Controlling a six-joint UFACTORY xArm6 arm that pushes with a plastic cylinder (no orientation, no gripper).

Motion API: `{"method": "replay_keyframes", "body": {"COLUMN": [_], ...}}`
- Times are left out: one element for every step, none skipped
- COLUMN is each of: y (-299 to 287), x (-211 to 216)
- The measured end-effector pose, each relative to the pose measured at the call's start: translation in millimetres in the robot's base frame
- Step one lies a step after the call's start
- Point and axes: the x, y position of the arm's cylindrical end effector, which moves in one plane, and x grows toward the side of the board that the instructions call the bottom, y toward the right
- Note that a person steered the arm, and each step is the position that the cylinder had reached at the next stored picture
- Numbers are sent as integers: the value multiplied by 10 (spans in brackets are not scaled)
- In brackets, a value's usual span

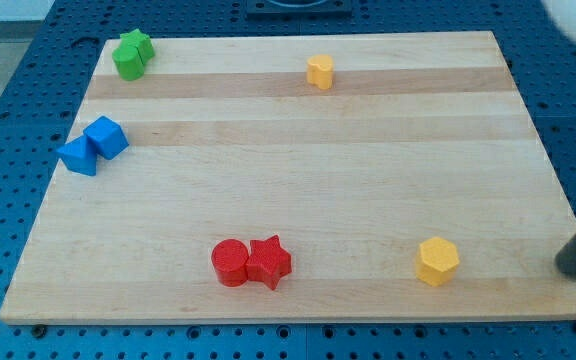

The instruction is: Slide the yellow hexagon towards the left side of the board

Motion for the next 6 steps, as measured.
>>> {"method": "replay_keyframes", "body": {"y": [-597,-1112,-1503,-1390,-812,-523], "x": [50,-424,-1003,-986,-814,-438]}}
